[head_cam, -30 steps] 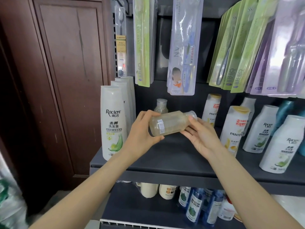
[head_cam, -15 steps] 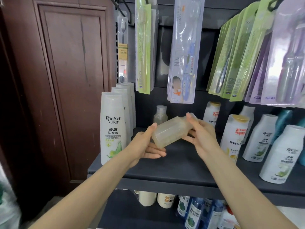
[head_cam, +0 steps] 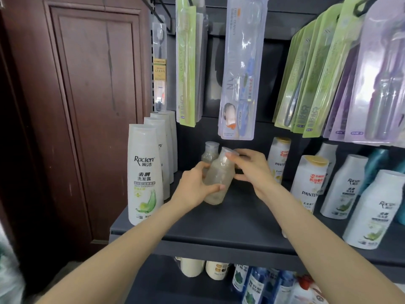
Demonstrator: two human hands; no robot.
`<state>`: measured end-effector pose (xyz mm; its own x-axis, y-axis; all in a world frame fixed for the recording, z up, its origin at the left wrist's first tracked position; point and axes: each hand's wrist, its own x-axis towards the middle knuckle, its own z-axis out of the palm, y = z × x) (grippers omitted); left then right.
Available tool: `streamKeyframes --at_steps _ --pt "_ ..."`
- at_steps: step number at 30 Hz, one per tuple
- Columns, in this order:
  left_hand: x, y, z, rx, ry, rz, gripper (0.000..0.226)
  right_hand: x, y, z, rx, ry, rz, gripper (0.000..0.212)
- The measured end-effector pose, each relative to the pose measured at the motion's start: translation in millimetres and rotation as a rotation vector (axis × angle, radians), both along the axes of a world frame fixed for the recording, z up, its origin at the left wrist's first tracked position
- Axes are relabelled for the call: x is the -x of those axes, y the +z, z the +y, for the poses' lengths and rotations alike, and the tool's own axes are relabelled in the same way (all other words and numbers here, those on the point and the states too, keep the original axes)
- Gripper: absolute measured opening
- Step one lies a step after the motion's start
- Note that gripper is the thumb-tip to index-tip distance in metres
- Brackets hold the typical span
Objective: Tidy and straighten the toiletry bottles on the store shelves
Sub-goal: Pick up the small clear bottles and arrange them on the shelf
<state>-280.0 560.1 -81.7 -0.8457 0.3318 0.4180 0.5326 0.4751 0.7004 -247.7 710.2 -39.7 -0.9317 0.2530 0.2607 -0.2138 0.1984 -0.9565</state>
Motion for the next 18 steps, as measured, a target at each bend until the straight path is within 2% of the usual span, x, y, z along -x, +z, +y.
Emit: streamKeyframes --at_steps 3,7,12,18 --pt "8 -6 0 -0.094 -0.063 -0.11 0.056 3 -8 7 0.017 0.079 0.026 0.024" --pt "18 -12 3 -0.067 -0.089 -0.138 0.046 14 -14 7 -0.009 0.059 0.05 0.037" --pt "26 -20 3 -0.101 -0.047 -0.156 0.044 32 -21 -2 -0.122 0.046 0.064 0.021" --pt "31 -27 1 -0.097 0.011 -0.179 0.047 44 -30 -5 -0.23 0.026 0.068 0.028"
